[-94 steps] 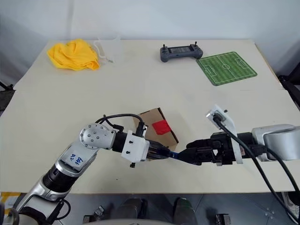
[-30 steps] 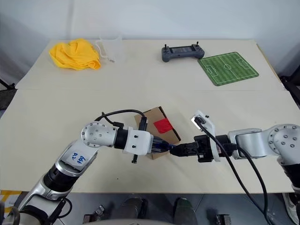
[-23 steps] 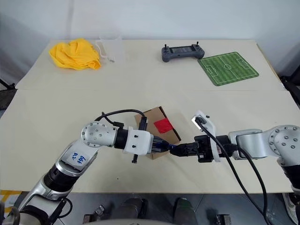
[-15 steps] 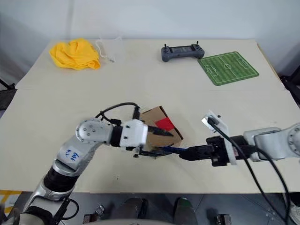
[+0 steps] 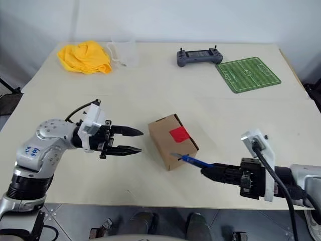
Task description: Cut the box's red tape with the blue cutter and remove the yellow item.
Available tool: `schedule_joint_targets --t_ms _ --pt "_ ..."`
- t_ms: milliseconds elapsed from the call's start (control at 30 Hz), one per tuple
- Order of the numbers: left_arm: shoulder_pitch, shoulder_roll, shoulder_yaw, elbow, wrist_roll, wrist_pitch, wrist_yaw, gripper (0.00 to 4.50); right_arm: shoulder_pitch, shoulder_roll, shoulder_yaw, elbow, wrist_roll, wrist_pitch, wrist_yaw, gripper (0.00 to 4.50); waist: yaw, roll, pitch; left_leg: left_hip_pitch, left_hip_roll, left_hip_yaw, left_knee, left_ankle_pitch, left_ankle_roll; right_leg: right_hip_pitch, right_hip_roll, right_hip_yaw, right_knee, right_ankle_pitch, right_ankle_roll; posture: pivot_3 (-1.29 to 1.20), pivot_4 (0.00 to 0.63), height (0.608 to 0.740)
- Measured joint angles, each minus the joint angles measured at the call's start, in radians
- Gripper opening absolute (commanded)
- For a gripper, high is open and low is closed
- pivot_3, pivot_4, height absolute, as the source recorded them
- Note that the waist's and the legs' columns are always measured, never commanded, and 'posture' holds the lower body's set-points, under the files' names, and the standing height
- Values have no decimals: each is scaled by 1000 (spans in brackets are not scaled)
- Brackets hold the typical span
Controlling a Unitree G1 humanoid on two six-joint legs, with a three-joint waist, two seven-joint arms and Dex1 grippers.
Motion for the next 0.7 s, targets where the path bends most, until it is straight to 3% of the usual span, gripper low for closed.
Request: schedule_joint_targets --t_ms 167,300,500,700 --pt "-34 -70 -48 93 70 -47 47 73 99 29 -174 -51 -30 64 -102 98 -4 0 0 1 0 1 2 0 0 2 1 2 -5 1 1 0 150 740" --pt "-109 -140 -87 139 107 -57 101 0 71 -33 -158 -89 -9 14 -194 98 -10 0 0 1 1 1 3 0 0 2 1 3 -4 1 2 0 150 740" --pt "-234 -160 -182 196 218 -72 125 0 -73 -285 102 -115 1 -235 -323 98 -24 0 0 1 1 2 2 1 0 2 1 2 -4 1 2 0 150 740" --pt "-311 -174 -204 295 299 -72 166 0 -204 -491 331 -85 3 -351 -301 98 -31 1 1 -1 1 0 0 1 0 1 1 0 -4 1 2 0 150 740"
